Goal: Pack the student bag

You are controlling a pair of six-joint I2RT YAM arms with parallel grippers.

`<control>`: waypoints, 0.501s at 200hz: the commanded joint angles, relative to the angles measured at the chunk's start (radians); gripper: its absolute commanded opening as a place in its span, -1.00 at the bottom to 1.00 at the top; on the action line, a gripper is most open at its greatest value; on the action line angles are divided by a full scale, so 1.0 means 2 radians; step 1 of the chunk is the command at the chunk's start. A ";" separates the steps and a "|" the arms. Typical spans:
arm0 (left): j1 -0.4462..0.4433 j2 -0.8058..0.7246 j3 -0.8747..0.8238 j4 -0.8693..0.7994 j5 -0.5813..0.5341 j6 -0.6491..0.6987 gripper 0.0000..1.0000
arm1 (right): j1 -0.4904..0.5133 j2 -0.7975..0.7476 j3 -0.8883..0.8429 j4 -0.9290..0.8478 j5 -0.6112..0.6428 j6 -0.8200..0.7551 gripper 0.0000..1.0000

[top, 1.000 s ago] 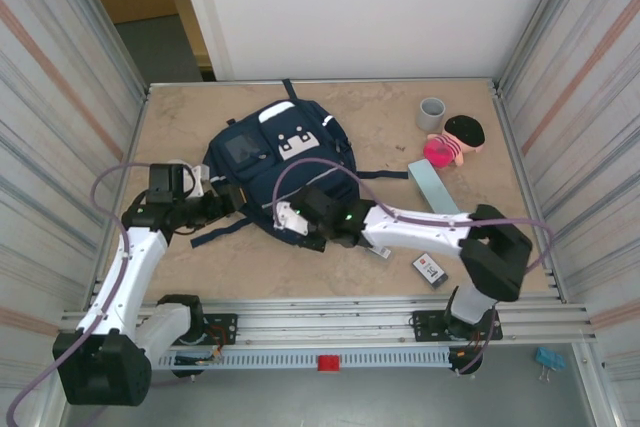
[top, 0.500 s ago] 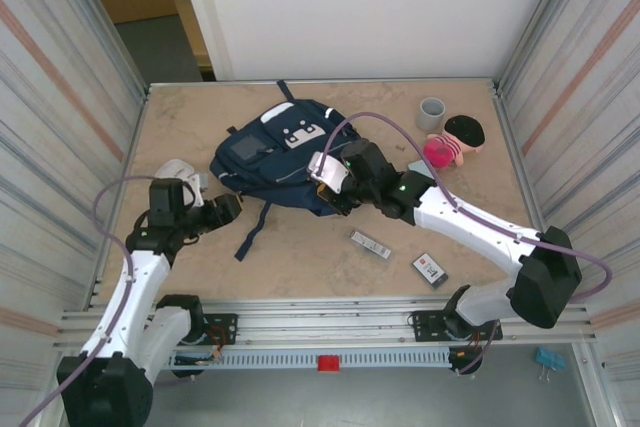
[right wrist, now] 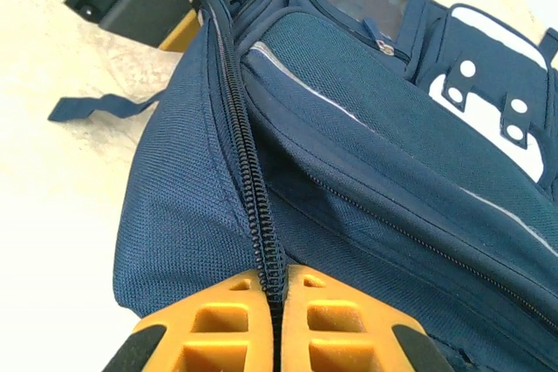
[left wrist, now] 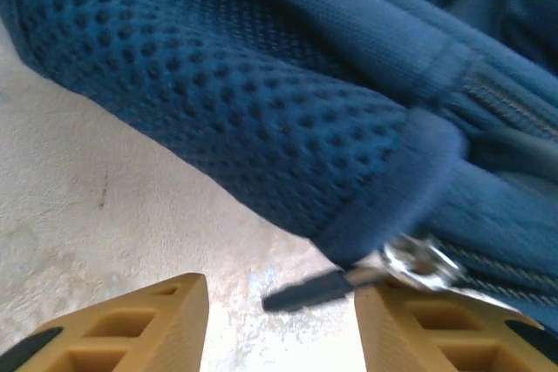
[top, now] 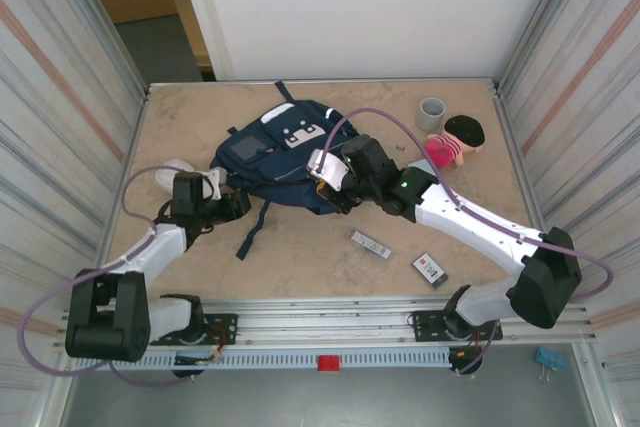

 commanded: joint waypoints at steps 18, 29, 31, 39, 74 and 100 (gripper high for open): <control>-0.013 -0.015 -0.001 0.059 -0.002 0.047 -0.47 | -0.002 -0.020 0.030 0.029 -0.010 -0.009 -1.00; -0.014 -0.027 -0.010 0.073 0.000 0.058 -0.63 | -0.003 -0.020 0.029 0.029 -0.009 -0.007 -1.00; -0.015 -0.029 -0.011 0.076 0.000 0.059 -0.67 | -0.003 -0.020 0.029 0.029 -0.009 -0.006 -1.00; -0.015 -0.037 -0.016 0.084 -0.001 0.067 -0.81 | -0.003 -0.020 0.029 0.029 -0.008 -0.006 -1.00; -0.034 -0.074 -0.013 0.059 -0.001 0.086 -1.00 | -0.005 -0.015 0.031 0.035 0.014 0.017 -1.00; -0.092 -0.107 0.007 -0.004 -0.019 0.106 -1.00 | -0.004 -0.005 0.029 0.052 0.026 0.055 -1.00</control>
